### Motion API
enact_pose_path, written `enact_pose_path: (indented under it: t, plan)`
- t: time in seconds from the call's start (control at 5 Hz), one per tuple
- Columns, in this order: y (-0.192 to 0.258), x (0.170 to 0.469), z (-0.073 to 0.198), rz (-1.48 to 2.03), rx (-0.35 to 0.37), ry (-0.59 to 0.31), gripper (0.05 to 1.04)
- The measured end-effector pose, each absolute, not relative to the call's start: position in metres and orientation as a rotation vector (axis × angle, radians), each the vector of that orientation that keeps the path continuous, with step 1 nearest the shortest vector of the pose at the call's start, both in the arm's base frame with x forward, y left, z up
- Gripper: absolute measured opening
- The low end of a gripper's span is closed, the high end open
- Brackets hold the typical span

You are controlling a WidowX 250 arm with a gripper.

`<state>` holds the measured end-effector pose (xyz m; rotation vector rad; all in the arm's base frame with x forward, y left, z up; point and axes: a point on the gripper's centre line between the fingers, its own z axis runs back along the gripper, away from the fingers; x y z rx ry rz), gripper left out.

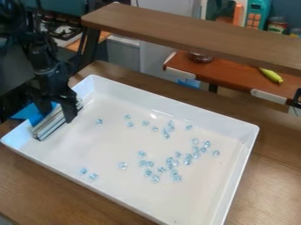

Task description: Sweep into pile

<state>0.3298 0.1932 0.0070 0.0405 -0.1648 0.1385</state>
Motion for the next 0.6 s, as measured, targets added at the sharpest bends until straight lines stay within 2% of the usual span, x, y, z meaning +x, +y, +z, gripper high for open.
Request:
enact_pose_path:
  t: [0.6]
  plan:
    - [0.2028,0.3374,-0.0012,0.142,0.079,-0.125,1.001]
